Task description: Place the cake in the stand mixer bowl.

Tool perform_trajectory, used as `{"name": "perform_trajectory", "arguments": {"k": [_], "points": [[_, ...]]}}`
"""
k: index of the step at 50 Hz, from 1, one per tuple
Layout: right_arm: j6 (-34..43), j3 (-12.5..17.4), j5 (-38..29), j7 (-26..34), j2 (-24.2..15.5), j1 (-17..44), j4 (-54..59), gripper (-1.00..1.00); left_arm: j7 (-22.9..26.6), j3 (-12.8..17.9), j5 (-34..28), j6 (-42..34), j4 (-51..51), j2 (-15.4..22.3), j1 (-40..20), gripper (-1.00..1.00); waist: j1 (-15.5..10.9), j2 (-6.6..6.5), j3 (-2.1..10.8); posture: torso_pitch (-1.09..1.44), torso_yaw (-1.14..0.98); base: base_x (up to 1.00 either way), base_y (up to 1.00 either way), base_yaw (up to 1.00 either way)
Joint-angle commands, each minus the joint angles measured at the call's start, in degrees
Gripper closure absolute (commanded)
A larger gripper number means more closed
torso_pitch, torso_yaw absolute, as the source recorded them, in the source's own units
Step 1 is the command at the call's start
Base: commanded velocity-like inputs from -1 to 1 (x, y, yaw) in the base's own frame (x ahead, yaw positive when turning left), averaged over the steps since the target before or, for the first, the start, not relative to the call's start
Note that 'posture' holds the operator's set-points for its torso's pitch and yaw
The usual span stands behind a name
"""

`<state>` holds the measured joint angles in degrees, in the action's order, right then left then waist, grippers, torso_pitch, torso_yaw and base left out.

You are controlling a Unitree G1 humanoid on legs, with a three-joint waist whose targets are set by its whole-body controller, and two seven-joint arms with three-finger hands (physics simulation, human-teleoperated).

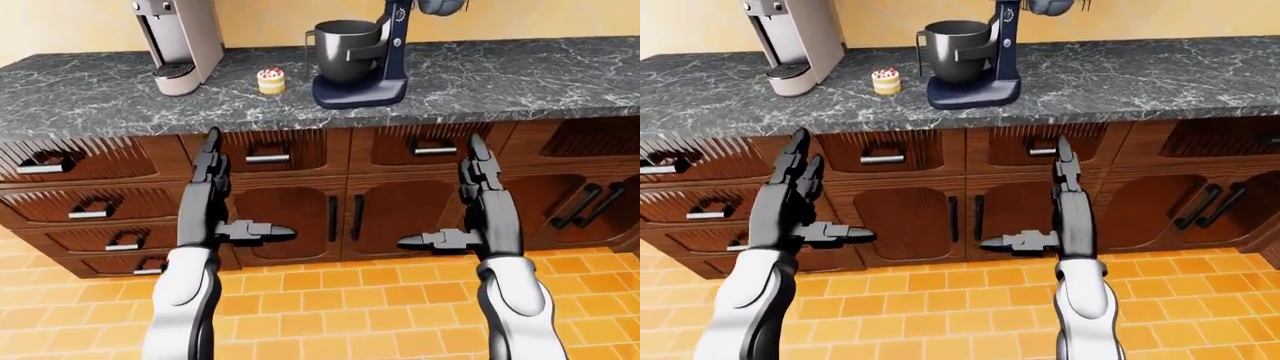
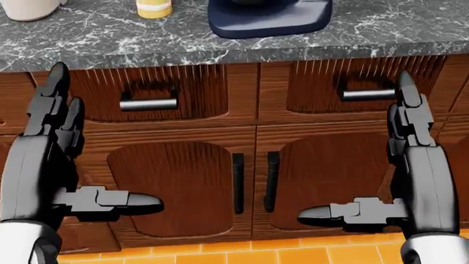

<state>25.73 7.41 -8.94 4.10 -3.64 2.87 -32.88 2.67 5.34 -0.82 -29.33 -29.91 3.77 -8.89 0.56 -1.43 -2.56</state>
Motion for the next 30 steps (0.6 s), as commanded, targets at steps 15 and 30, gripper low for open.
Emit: {"name": "perform_trajectory", "arguments": {"k": [15,30], "points": [[0.27,-0.54,-0.46,0.12,-0.04,1.21,-3.94,-1.00,-0.14,0.31,-0.05,0.89,-2.62,0.44,-1.10,-1.00,-1.75,3.80,1.38,0.00,0.00,0.20,0.00,0.00],[-1.83,0.02,0.27,0.01,0.20,-0.24,-3.53,-1.00,-0.08,0.12,-0.23,0.92,-3.01,0.20,-0.73,-1.00,-0.50,-2.38,1.87,0.00,0.00,0.20,0.00,0.00]]}}
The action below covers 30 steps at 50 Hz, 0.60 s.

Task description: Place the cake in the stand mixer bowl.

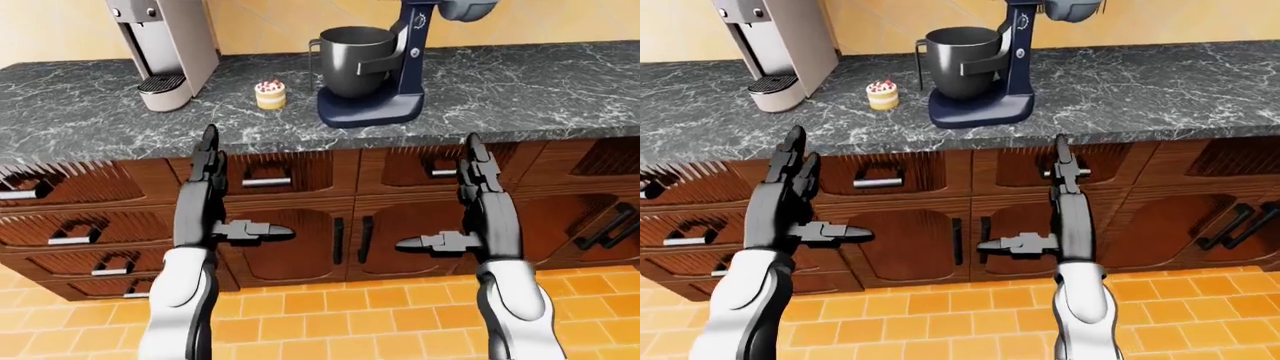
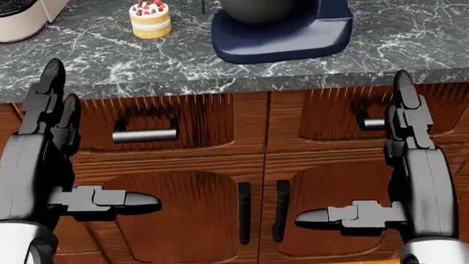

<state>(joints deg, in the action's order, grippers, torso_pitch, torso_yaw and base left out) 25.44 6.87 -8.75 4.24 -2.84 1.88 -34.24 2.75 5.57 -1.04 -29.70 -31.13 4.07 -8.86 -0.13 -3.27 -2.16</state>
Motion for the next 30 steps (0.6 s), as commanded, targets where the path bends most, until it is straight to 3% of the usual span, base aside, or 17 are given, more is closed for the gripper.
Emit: {"name": "perform_trajectory", "arguments": {"k": [1,2,5,8,10,12,14,15,16,18,21,23,25,26,27,28,30], "points": [[-1.74,0.52,0.09,-0.16,-0.53,0.57,-2.08,-1.00,-0.17,-0.19,-0.10,1.47,-1.63,-0.09,-0.72,-1.00,-0.05,-0.60,0.91,0.00,0.00,0.20,0.00,0.00],[-1.85,0.52,0.12,-0.17,-0.50,0.48,-2.07,-1.00,-0.23,-0.16,-0.12,1.18,-1.70,-0.08,-0.95,-1.00,-0.03,-0.71,0.63,0.00,0.00,0.20,0.00,0.00],[-3.07,0.78,0.58,-0.40,-0.21,-0.38,-1.67,-1.00,-0.21,-0.23,-0.13,1.00,-1.91,-0.10,-1.06,-1.00,-0.50,0.55,1.19,0.00,0.00,0.20,0.00,0.00],[-2.61,0.75,0.53,-0.39,-0.26,-0.50,-2.38,-1.00,-0.23,-0.22,-0.13,1.11,-2.03,-0.13,-0.81,-1.00,-0.75,2.19,0.61,0.00,0.00,0.20,0.00,0.00],[-2.69,1.01,0.67,-0.32,-0.34,-0.51,-2.38,-1.00,-0.25,-0.29,-0.15,0.96,-2.13,-0.14,-0.92,-1.00,-0.96,3.87,0.74,0.00,0.00,0.20,0.00,0.00],[-2.56,0.98,0.62,-0.36,-0.34,-0.50,-2.44,-1.00,-0.22,-0.24,-0.12,1.13,-1.96,-0.14,-0.91,-1.00,-1.04,6.92,1.47,0.00,0.00,0.20,0.00,0.00],[-2.73,0.87,0.65,-0.40,-0.25,-0.55,-2.29,-1.00,-0.21,-0.17,-0.10,1.33,-1.74,-0.11,-0.92,-1.00,-0.27,5.93,1.18,0.00,0.00,0.21,0.00,0.00],[-3.31,0.78,0.67,-0.46,-0.20,-0.68,-1.75,-1.00,-0.21,-0.20,-0.14,1.68,-1.34,-0.11,-0.90,-1.00,-0.47,6.51,0.68,0.00,0.00,0.20,0.00,0.00],[-3.83,0.69,0.70,-0.55,-0.11,-0.86,-1.21,-1.00,-0.21,-0.19,-0.21,2.29,-0.55,-0.10,-0.85,-1.00,-0.02,6.30,0.69,0.00,0.00,0.20,0.00,0.00],[-3.49,0.94,0.86,-0.47,-0.18,-0.97,-1.64,-1.00,-0.17,-0.08,-0.13,1.88,-0.74,-0.03,-1.04,-1.00,0.06,5.47,0.95,0.00,0.00,0.20,0.00,0.00],[-3.56,1.05,1.18,-0.45,-0.11,-0.97,-1.80,-1.00,-0.22,-0.06,-0.14,1.59,-1.02,0.03,-1.19,-1.00,0.21,3.77,0.33,0.00,0.00,0.20,0.00,0.00],[-3.13,1.12,1.27,-0.43,-0.12,-1.04,-2.37,-1.00,-0.23,-0.10,-0.18,1.80,-0.69,0.02,-1.15,-1.00,0.48,2.15,0.21,0.00,0.00,0.21,0.00,0.00],[-2.68,1.08,1.19,-0.45,-0.14,-1.04,-2.88,-1.00,-0.24,-0.13,-0.15,1.19,-1.27,0.03,-1.34,-1.00,0.68,-0.90,1.12,0.00,0.00,0.20,0.00,0.00],[-2.92,1.08,1.35,-0.46,-0.06,-1.15,-2.78,-1.00,-0.23,-0.18,-0.16,1.53,-1.13,-0.03,-1.13,-1.00,0.90,-1.27,1.86,0.00,0.00,0.20,0.00,0.00],[-3.37,1.08,1.49,-0.50,0.01,-1.24,-2.40,-1.00,-0.19,-0.14,-0.13,1.51,-1.16,-0.01,-1.09,-1.00,-0.06,-0.16,1.12,0.00,0.00,0.20,0.00,0.00],[-3.50,1.07,1.50,-0.55,0.00,-1.27,-2.21,-1.00,-0.19,-0.10,-0.12,1.43,-1.22,0.00,-1.11,-1.00,0.16,-0.79,0.68,0.00,0.00,0.20,0.00,0.00],[-3.46,1.07,1.51,-0.57,-0.05,-1.24,-2.22,-1.00,-0.18,-0.02,-0.06,1.40,-1.27,0.01,-1.12,-1.00,-0.39,0.04,0.97,0.00,0.00,0.20,0.00,0.00]]}}
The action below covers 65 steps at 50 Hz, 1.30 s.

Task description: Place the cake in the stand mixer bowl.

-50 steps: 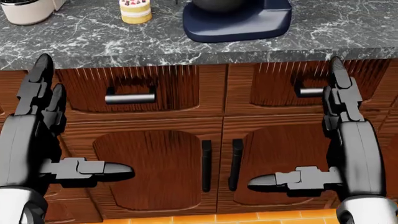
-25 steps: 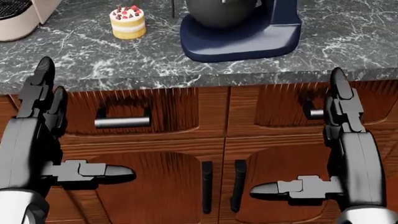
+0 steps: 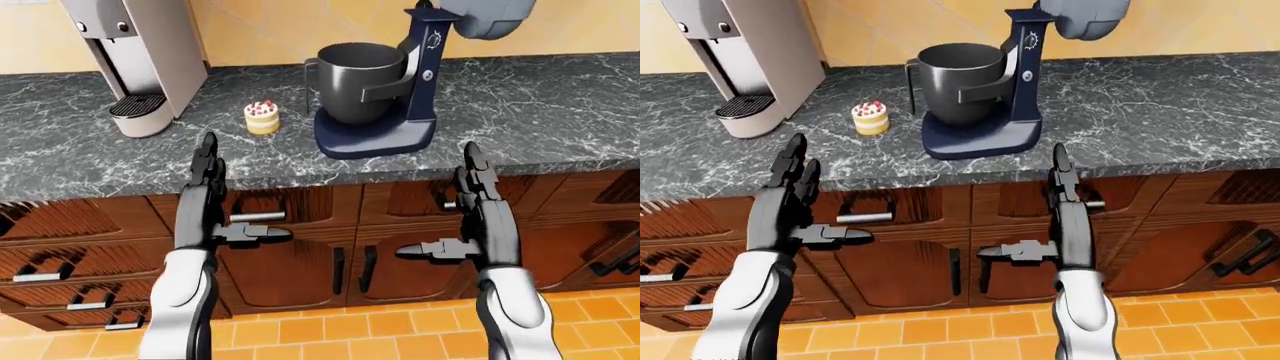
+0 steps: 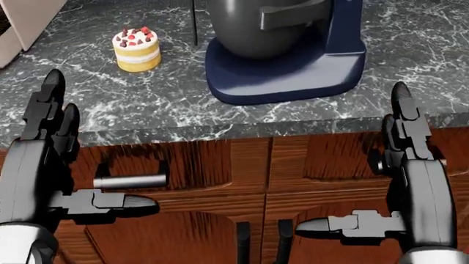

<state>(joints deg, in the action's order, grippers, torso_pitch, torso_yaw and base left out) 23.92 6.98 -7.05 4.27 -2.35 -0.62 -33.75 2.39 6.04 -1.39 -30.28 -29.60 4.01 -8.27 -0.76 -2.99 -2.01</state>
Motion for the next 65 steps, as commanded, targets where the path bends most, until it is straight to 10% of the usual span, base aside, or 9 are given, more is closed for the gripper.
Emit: {"name": "perform_trajectory", "arguments": {"k": [1,9,18,22,30,35,37,43,65], "points": [[-1.93,0.99,-0.18,-0.60,-0.56,1.29,-2.71,-1.00,0.18,-0.48,0.30,2.03,-2.70,0.08,-1.75,-1.00,0.24,0.20,1.00,0.00,0.00,0.20,0.00,0.00],[-1.81,0.89,-0.28,-0.68,-0.52,1.14,-3.00,-1.00,0.14,-0.78,0.19,2.11,-2.98,-0.07,-1.36,-1.00,-0.58,6.72,1.89,0.00,0.00,0.20,0.00,0.00],[-2.05,0.97,-0.25,-0.66,-0.62,1.28,-2.49,-1.00,0.12,-1.01,0.17,2.66,-2.72,-0.31,-0.99,-1.00,1.00,2.74,-0.01,0.00,0.00,0.20,0.00,0.00],[-2.11,1.48,-0.07,-0.51,-0.67,0.82,-3.01,-1.00,0.16,-0.78,0.33,2.50,-2.97,-0.22,-1.05,-1.00,1.47,-1.57,1.84,0.00,0.00,0.20,0.00,0.00],[-2.09,3.71,0.57,0.14,-0.68,-0.82,-4.98,-1.00,0.14,-0.78,0.32,1.60,-4.16,-0.17,-1.13,-1.00,-0.14,1.92,0.51,0.00,0.00,0.20,0.00,0.00],[-3.00,5.37,1.07,-0.66,-0.23,-1.75,-5.71,-1.00,0.12,-0.85,0.30,1.02,-4.84,-0.19,-1.15,-1.00,-0.65,6.83,1.72,0.00,0.00,0.19,0.00,0.00],[-3.21,5.74,1.40,-0.96,-0.06,-2.05,-6.13,-1.00,0.15,-0.75,0.32,1.10,-4.75,-0.17,-1.19,-1.00,0.00,6.33,0.15,0.00,0.00,0.05,0.00,0.00],[-2.93,6.77,1.81,-0.84,-0.24,-2.60,-7.87,-1.00,0.08,-0.55,0.48,0.72,-5.16,-0.07,-1.41,-1.00,0.86,2.49,0.71,0.00,0.00,0.00,0.00,0.00],[-1.73,11.28,2.82,1.69,0.20,-4.03,-13.12,-1.00,0.00,1.56,1.22,-4.12,-7.61,1.98,-5.86,-1.00,0.63,3.87,1.81,0.00,0.00,0.00,0.00,0.00]]}}
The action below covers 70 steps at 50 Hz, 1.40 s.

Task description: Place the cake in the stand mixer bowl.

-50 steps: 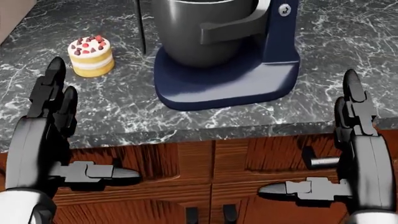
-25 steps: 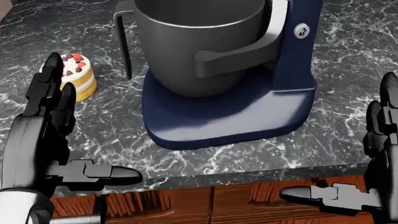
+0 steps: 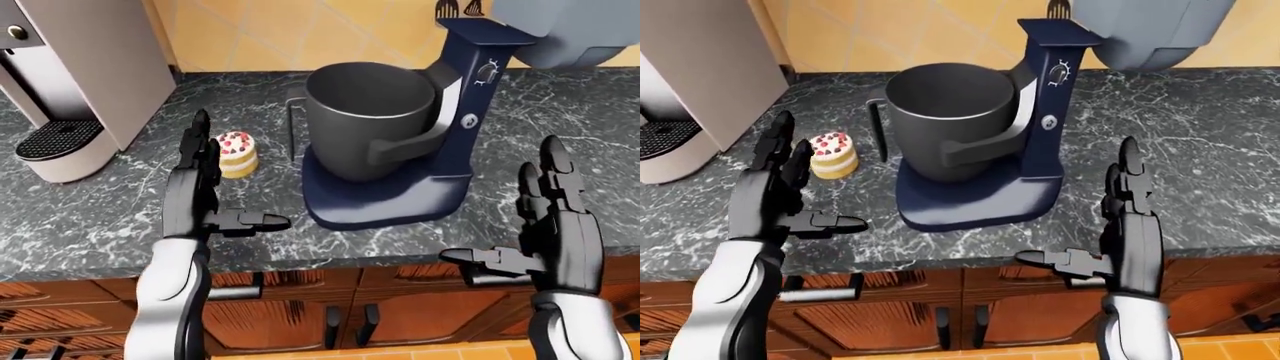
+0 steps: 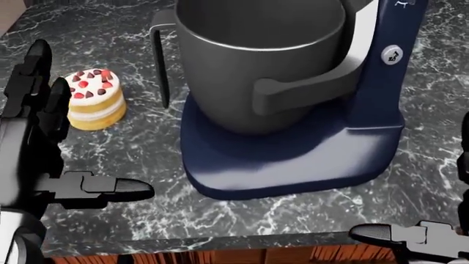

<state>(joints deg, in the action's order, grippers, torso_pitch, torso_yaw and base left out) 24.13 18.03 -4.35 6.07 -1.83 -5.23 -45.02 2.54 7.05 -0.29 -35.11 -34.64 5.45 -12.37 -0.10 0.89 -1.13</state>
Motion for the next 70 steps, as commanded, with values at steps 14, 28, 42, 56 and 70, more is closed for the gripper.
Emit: {"name": "perform_trajectory", "arguments": {"k": [14,28,42,56,70], "points": [[-4.24,-0.28,0.45,-0.31,-0.03,0.09,-0.10,-1.00,-1.09,4.27,1.12,3.52,10.48,6.84,-13.77,-1.00,0.00,-0.34,0.42,0.00,0.00,0.00,0.00,0.00],[-6.13,-0.76,0.68,-0.44,0.11,-0.29,1.35,-1.00,-1.45,4.68,0.04,12.24,29.90,12.23,-23.59,-1.00,0.03,-0.61,0.77,0.00,0.00,0.00,0.00,0.00],[-7.24,-1.12,0.81,-0.33,0.28,-0.70,2.05,-1.00,-1.50,3.55,-1.90,26.65,57.54,15.09,-32.39,-1.00,-0.07,-0.51,1.37,0.00,0.00,0.00,0.00,0.00],[-7.53,-0.99,1.11,-0.12,0.38,-0.96,2.06,-1.00,-1.58,1.63,-3.72,33.12,71.55,14.04,-38.83,-1.00,0.03,-0.45,1.91,0.00,0.00,0.00,0.00,0.00],[-8.33,-0.87,1.54,-0.01,0.49,-1.21,2.36,-1.00,-2.50,0.68,-4.68,40.15,84.00,13.15,-42.67,-1.00,0.28,-0.60,2.01,0.00,0.00,0.00,0.00,0.00]]}}
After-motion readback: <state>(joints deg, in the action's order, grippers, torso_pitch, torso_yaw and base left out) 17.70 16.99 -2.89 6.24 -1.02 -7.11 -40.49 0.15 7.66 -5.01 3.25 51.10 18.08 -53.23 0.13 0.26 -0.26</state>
